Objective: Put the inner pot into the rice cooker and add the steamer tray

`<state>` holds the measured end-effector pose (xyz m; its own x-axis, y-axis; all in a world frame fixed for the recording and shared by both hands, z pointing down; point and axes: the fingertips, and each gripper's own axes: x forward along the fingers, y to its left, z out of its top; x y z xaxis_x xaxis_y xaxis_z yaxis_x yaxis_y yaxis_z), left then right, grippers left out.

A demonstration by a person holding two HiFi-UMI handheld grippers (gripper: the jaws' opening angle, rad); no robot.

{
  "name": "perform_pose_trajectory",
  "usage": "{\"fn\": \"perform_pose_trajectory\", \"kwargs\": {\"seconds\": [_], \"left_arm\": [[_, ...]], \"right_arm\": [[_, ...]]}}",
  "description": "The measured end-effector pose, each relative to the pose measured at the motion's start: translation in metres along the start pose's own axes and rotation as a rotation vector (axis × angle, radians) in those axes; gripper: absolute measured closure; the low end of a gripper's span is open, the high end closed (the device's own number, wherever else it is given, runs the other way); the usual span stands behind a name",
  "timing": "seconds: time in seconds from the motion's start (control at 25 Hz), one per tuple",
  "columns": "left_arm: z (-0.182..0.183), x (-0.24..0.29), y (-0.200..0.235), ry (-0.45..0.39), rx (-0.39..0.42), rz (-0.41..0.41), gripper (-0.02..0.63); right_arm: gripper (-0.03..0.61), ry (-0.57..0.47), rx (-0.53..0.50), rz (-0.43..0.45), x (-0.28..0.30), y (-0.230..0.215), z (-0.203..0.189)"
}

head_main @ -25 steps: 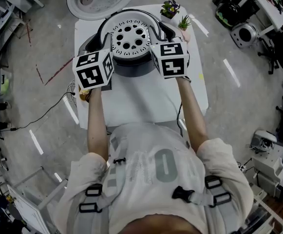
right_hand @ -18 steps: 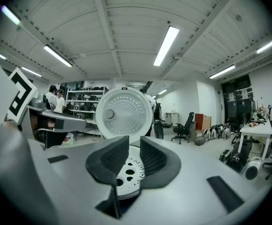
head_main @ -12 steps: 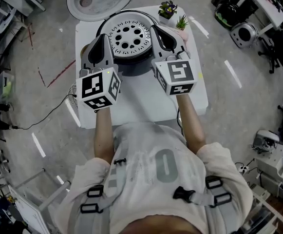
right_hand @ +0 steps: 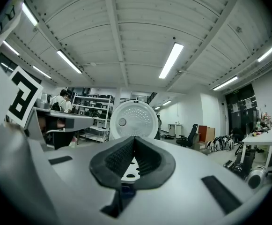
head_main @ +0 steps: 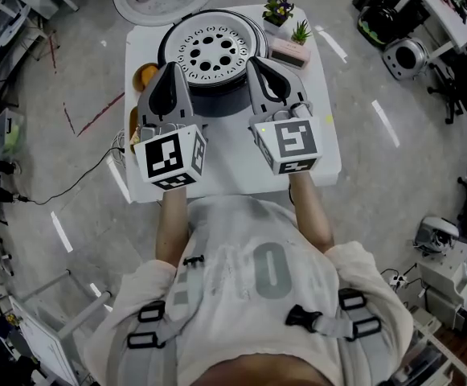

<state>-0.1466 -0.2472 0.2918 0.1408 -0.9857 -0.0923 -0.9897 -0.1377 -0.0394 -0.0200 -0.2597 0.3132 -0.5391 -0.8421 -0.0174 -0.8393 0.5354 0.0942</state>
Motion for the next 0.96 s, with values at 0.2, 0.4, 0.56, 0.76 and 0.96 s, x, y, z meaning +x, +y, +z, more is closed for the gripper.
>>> {"fn": "perform_pose_trajectory", "kwargs": {"seconds": [0.2,0.4,0.56,0.76,0.96], "left_arm": [[0.0058,-0.002,0.0031,-0.009,0.016,0.012,0.592],[0.0094,-0.0034,0.0048,-0.013,0.009,0.01,0.592],[0.0107,-0.0021,0.0054,-0.017,0.007,0.005,0.592],[0.0101,0.0001,0.0048,-0.014,0.001,-0.002,0.592],[0.0098,0.0009,0.0046,-0.009,-0.003,-0.006,0.592]], "right_arm": [[0.572,-0.009,0.004,0.001,-0.0014,-0.0014,0.0037],[0.572,-0.011,0.001,0.001,-0.0018,-0.0001,0.0088],[0.572,-0.011,-0.006,-0.004,-0.0008,-0.0017,0.0099],[0.572,-0.007,-0.001,-0.012,0.001,-0.0047,0.0096],[0.572,-0.003,-0.011,-0.012,0.002,-0.0048,0.0097]]}}
